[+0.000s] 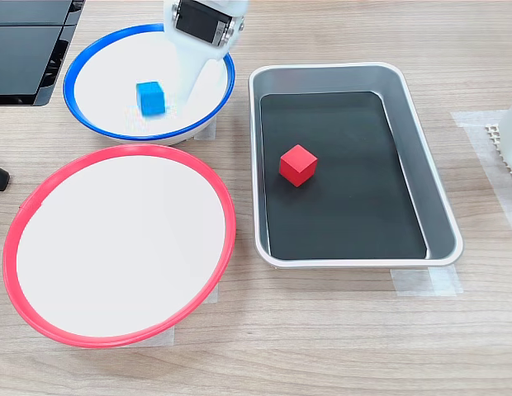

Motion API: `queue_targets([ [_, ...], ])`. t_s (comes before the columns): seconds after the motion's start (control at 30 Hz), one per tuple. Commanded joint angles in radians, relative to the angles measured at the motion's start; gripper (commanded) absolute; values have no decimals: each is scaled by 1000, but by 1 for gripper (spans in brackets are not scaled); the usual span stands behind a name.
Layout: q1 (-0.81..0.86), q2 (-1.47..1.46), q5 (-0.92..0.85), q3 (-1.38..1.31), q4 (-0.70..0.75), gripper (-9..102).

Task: Move two blocks tray to matching dishes

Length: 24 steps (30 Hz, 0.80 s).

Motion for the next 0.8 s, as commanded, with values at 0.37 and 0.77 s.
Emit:
queue_targets([
  [0.37,-172,462,-238,298,561,5],
  [0.77,-164,275,-512,302,365,18],
])
